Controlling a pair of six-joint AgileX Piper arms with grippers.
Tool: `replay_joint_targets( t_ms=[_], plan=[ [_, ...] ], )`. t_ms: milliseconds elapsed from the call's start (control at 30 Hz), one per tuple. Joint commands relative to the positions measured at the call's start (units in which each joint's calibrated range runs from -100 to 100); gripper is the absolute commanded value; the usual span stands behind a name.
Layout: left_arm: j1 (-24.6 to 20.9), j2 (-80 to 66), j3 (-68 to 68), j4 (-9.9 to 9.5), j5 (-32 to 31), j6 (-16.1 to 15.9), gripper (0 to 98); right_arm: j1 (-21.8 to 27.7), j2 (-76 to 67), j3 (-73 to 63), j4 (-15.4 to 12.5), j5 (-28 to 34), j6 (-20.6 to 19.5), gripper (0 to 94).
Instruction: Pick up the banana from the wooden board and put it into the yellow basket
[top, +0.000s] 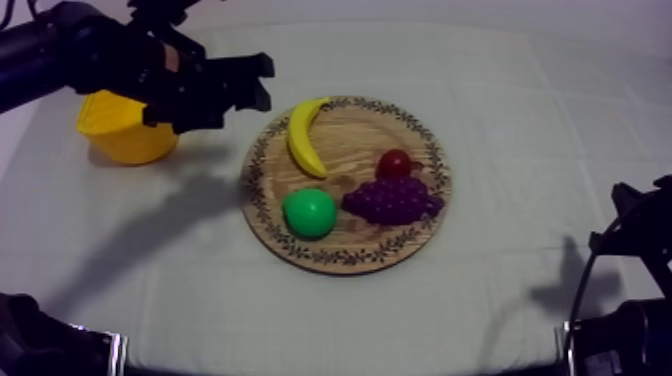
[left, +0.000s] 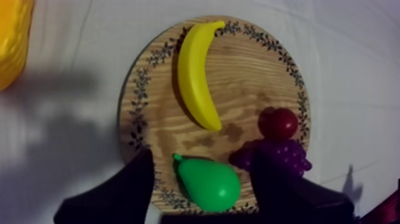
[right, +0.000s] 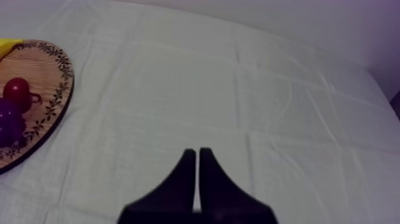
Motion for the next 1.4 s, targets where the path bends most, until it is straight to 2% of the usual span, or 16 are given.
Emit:
replay_joint_targets(
  t_ms=[0, 400, 733, 1100, 1367],
  plan=[
    [-0.1, 3.3, -1.8, 0.27, 0.6, -0.5, 62.4, 0.0, 0.0, 0.0, 0.0, -0.1, 0.0, 0.3],
    [-1.4, 21.5, -16.3, 1.75, 8.9, -2.0, 62.2, 0.0, 0.0, 0.0, 0.0, -0.1, 0.0, 0.3],
    [-1.0, 35.1, -30.4, 3.21, 15.9, -2.6, 58.3, 0.0, 0.0, 0.0, 0.0, -0.1, 0.0, 0.3],
    [-1.1, 45.9, -43.5, 2.86, 26.8, -1.3, 51.9, 0.0, 0.0, 0.0, 0.0, -0.1, 0.0, 0.3],
    [-0.9, 51.3, -50.7, 1.84, 33.8, -0.1, 42.8, 0.0, 0.0, 0.0, 0.0, -0.1, 0.0, 0.3]
  ],
)
